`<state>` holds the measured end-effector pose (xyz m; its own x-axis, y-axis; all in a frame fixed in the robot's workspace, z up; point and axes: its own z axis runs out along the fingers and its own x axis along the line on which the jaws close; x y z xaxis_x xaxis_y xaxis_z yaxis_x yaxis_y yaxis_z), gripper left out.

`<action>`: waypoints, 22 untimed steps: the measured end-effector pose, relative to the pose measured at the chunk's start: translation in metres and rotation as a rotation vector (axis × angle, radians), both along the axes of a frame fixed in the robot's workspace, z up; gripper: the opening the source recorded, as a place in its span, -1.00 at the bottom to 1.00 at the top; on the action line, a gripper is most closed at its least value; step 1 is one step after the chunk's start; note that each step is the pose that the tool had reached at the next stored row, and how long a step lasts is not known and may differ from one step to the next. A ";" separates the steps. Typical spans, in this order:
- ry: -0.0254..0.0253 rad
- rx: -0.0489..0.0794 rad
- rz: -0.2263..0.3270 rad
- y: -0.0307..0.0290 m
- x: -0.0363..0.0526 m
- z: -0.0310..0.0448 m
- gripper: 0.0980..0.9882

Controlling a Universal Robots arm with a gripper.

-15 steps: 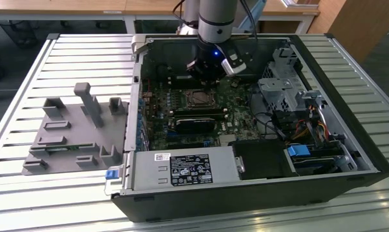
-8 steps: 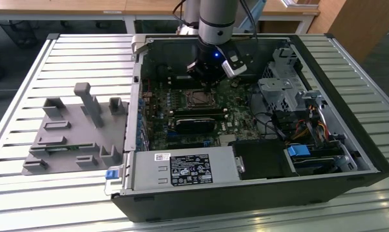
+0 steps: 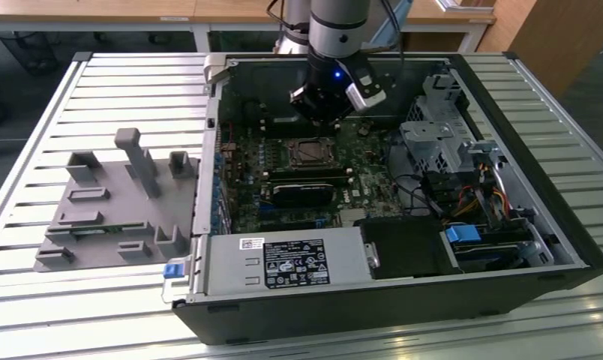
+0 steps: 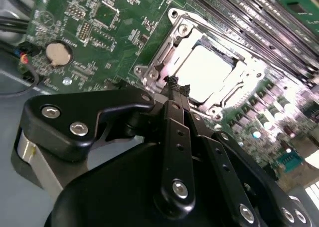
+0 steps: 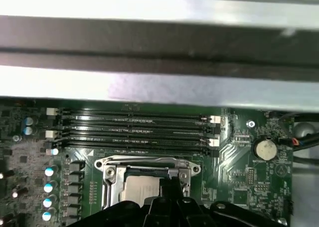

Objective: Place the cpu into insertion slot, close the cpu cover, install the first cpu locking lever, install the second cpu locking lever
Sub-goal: 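Install the second cpu locking lever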

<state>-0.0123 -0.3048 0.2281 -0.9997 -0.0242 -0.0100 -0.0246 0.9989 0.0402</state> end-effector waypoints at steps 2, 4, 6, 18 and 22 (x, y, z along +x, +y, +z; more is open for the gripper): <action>-0.0001 0.001 0.000 -0.0006 0.0001 0.0039 -0.98; 0.0000 0.001 0.000 -0.0019 -0.0001 0.0048 -0.98; 0.0000 0.001 0.000 -0.0054 -0.0001 0.0048 -0.98; 0.0129 0.031 0.000 -0.0297 -0.0004 0.0048 -0.98; 0.0173 0.039 0.000 -0.0347 -0.0004 0.0047 -0.98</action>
